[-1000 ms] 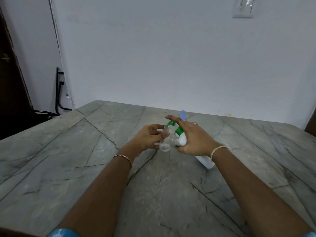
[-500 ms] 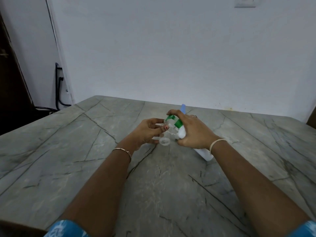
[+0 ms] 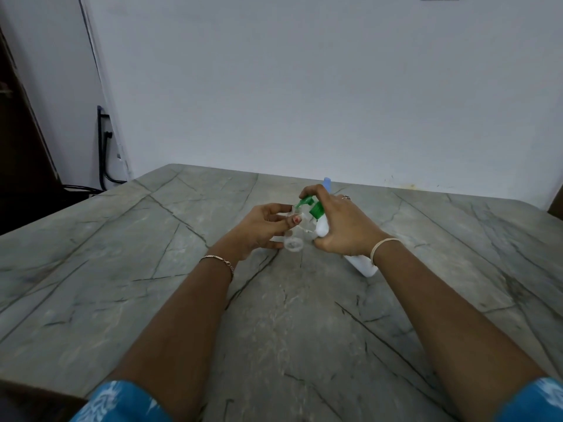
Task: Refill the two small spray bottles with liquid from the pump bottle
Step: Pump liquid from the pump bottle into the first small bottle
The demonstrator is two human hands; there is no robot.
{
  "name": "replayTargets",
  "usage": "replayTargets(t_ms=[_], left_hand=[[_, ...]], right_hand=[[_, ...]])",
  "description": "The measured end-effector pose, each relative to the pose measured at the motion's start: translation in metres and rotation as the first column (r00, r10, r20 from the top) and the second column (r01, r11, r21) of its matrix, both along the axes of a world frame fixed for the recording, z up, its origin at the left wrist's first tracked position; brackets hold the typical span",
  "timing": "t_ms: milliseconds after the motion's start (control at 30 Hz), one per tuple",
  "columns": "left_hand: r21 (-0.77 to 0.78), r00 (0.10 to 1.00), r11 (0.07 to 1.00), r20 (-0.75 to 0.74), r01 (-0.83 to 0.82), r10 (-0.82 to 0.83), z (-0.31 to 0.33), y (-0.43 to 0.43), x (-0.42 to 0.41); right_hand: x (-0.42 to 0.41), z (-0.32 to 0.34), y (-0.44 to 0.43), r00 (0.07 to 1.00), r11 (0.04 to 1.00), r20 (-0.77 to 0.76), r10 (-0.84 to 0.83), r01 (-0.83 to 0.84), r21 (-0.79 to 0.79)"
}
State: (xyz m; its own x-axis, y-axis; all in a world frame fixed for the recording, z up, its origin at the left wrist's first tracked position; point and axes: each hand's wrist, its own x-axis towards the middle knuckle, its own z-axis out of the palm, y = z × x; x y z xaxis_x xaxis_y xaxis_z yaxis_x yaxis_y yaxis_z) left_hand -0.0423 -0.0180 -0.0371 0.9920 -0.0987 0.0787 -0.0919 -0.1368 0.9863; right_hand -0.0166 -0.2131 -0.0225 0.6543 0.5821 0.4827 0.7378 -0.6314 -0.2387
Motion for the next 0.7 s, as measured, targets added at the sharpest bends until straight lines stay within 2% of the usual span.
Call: replayTargets(t_ms=[167, 400, 700], left_hand=[[-0.013, 1.000, 1.000, -0.017, 0.005, -0.005, -0.0004, 0.0012, 0.0008], [-0.009, 1.000, 1.000, -0.011, 0.005, -0.005, -0.0003, 0.0006, -0.0005], [0.003, 1.000, 1.000, -0.006, 0.010, -0.010, 0.0009, 0.0006, -0.0014]], right_hand=[[-0.0013, -0.0031, -0.0040, 1.000, 0.999, 0.013, -0.026, 0.026, -0.035], [0.0003, -0.0027, -0.0047, 1.000, 1.000, -0.012, 0.001, -0.001, 0.005], [0.0039, -0.0071, -0.0024, 0.997, 0.999, 0.055, -0.045, 0.047, -0.022]])
